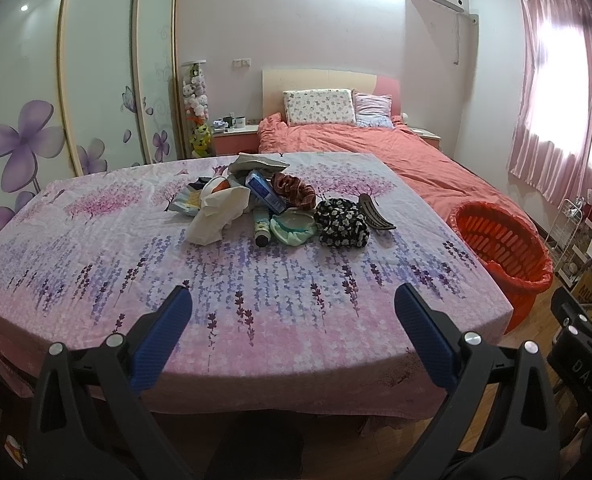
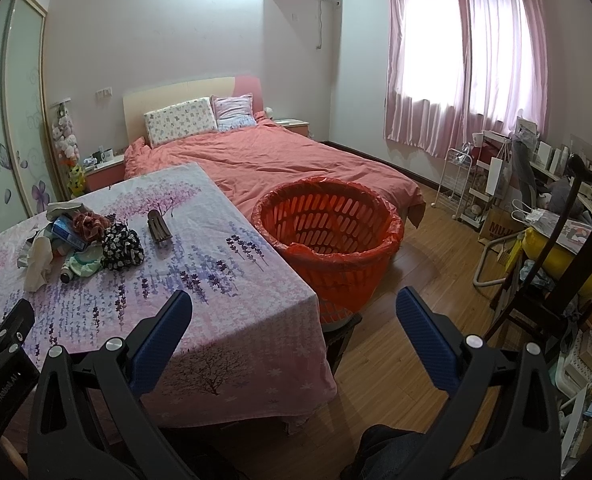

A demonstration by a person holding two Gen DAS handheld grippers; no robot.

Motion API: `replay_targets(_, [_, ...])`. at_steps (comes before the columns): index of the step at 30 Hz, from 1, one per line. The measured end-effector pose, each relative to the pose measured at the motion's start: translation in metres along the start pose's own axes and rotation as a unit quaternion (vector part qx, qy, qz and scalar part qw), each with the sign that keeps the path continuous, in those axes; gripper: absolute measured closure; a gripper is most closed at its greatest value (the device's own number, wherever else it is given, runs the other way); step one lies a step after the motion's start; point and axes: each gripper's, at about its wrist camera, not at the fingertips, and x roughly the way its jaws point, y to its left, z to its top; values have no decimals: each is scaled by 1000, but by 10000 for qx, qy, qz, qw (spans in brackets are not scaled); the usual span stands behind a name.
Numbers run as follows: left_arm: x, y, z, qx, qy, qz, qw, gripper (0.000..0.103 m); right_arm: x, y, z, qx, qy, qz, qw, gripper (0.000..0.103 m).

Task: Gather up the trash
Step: 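Grasp the white plastic bag with the left gripper while the right gripper grasps the black floral scrunchie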

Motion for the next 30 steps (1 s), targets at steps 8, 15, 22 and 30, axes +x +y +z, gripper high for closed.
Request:
replay_targets(8, [24,15,4,-173,106,34,9998,4,18,8,2,-121,33,82,9999,2])
replay_targets(15, [58,41,15,-292,165,207,9992,4,54,22,6,-189,403,680,9967,2])
replay_targets(22, [90,74,33,-408,54,723,9965,4,82,54,23,-498,423,1046,9924,3])
replay_targets(30, [141,111,54,-576,462,427,9964,4,147,106,52,-746,914,1568,9806,37])
